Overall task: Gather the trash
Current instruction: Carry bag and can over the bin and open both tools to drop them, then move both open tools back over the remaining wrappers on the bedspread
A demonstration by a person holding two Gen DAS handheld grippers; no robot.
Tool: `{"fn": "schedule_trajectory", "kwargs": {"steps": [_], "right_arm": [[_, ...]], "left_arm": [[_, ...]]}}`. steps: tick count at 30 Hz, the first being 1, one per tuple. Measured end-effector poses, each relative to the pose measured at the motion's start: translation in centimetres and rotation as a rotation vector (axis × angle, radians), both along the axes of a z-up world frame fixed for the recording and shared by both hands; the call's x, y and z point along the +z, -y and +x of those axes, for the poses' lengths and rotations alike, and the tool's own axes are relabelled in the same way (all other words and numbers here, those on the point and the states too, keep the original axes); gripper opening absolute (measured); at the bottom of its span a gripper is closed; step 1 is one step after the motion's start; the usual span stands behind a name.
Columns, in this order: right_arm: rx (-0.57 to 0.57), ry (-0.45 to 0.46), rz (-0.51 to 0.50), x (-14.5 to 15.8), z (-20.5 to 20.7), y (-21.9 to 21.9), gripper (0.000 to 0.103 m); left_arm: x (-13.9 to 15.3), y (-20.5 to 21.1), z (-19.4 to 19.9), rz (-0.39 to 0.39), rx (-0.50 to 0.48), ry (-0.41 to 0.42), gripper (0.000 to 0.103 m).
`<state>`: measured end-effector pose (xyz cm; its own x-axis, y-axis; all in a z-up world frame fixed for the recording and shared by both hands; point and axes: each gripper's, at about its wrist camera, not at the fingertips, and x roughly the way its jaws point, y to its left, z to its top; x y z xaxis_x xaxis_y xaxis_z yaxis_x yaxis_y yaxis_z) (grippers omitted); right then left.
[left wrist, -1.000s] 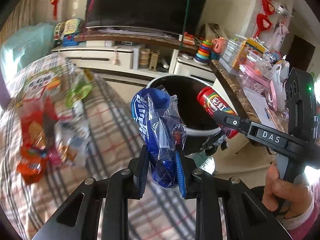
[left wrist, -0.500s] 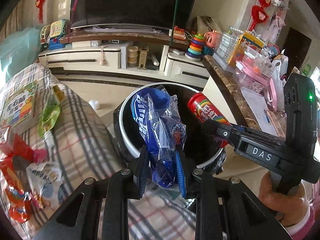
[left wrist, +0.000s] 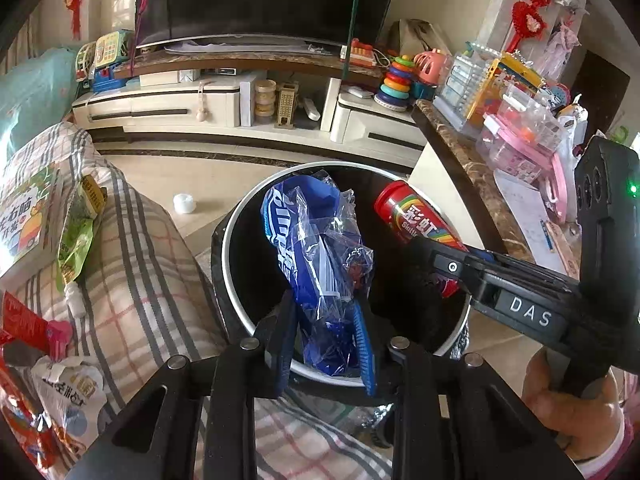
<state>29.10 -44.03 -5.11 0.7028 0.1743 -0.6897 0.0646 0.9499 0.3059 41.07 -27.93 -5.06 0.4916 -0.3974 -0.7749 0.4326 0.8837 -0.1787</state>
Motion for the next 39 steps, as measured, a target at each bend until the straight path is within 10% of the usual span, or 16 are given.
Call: {"fn": "schedule_trajectory", "kwargs": {"steps": [3, 21, 39], "right_arm": [[-0.017, -0.006, 0.021, -0.3, 0.4, 0.7, 0.030], [-0.022, 0.137, 0.012, 2.1, -4.5, -3.1, 0.089], [0.127, 0.149, -0.040, 0.0, -8.2, -14.0, 0.092]], "left_arm": [[-0.1, -0.1, 0.1, -0.008, 0.021, -0.008, 0.052], [-1.1, -9.0, -9.5, -0.086, 0.153, 0.026, 0.066], [-0.7, -20.3, -18.7, -0.070, 0.379, 0.054, 0.066]]}}
